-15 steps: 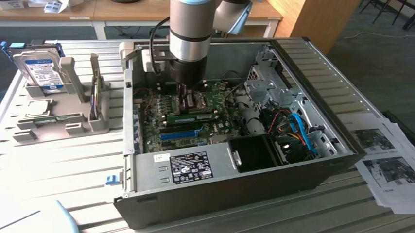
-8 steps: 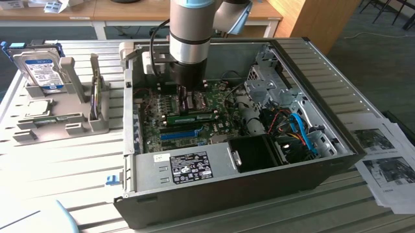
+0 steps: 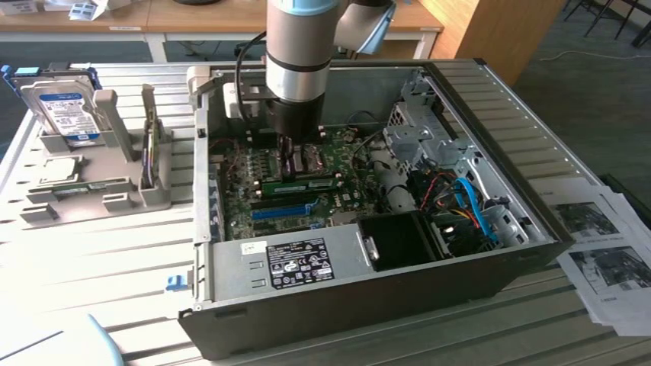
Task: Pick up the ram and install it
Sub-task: 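Press down the ram until it locks into place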
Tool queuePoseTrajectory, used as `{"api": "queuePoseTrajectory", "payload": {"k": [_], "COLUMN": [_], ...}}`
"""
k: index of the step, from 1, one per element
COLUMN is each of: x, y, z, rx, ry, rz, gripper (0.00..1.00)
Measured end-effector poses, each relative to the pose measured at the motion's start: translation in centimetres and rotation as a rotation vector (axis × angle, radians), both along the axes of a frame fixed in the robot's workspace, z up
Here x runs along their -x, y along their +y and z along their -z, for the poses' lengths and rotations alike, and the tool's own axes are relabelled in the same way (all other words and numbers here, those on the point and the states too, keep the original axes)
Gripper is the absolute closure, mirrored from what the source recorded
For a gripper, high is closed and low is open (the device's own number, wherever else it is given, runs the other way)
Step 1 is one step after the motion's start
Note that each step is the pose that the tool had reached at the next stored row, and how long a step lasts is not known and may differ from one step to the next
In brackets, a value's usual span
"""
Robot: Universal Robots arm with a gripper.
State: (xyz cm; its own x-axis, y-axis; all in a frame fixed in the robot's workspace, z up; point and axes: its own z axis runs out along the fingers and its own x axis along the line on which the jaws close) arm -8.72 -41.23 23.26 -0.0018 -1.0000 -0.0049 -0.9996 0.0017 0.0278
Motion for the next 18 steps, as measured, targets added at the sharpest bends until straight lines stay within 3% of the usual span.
{"api": "queuePoseTrajectory", "payload": {"k": [18], "x": [0.0], "y": [0.0], "z": [0.51], "rx": [0.0003], "ry": [0.0002], "rz": [0.0], "gripper": [0.91]}}
